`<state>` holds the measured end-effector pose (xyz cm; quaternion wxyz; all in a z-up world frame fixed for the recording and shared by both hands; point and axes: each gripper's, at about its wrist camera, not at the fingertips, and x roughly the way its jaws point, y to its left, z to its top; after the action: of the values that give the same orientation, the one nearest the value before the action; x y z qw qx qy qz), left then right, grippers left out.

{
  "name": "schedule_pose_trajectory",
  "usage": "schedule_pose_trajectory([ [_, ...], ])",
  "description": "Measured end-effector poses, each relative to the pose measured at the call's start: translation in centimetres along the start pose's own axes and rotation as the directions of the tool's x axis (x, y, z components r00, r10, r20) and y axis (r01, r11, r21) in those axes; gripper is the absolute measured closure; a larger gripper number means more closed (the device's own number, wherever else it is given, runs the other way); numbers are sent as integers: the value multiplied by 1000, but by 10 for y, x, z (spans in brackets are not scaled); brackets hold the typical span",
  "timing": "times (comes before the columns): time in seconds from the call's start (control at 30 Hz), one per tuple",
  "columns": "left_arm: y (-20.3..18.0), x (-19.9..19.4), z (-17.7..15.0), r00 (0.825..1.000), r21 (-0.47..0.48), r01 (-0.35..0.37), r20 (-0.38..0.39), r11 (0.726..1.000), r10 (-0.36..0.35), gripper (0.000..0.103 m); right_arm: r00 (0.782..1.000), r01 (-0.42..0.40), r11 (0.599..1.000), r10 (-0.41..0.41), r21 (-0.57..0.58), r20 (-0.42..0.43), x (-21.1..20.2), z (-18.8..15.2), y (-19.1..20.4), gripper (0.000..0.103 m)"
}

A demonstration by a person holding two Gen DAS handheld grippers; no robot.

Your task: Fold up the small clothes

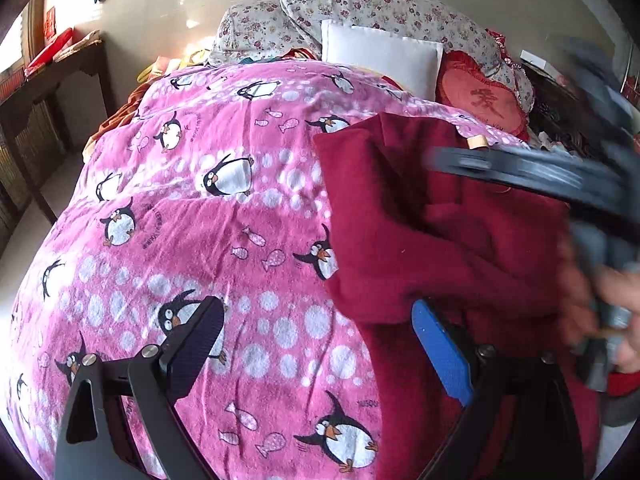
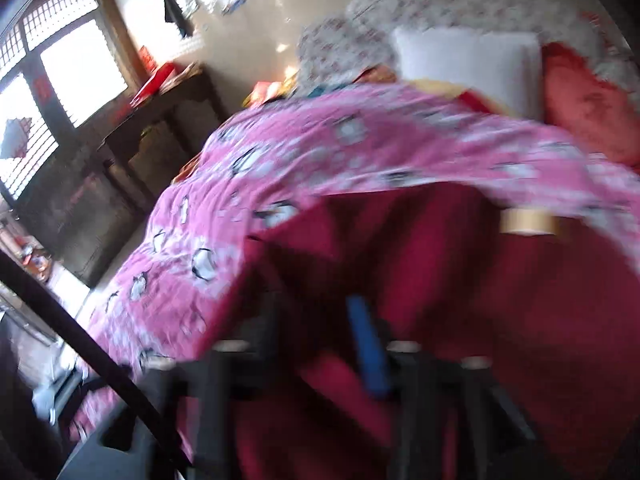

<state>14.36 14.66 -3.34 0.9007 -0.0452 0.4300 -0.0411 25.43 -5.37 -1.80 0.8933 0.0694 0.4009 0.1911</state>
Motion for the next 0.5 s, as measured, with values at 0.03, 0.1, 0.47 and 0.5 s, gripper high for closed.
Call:
schedule_pose_trajectory([
  [0.03,0,-1,-1,1000,-3,4,3,1000,-4,8,998,57,998,-57,-5,30,-22,-8,-11,24],
  [0.1,-1,-2,-2,1000,-6,3,7,1000,-3,8,980,182,983,-181,-6,78,-65,-26,-37,23],
  [0.47,-4,-9,-3,1000,-27,-18,2,999,18,8,911,412,909,-412,-66,9,-75,-84,-110,94],
  [0.5,-2,-9,-2,1000,-30,-22,1,999,22,8,918,397,916,-396,-58,26,-82,-81,-109,94],
])
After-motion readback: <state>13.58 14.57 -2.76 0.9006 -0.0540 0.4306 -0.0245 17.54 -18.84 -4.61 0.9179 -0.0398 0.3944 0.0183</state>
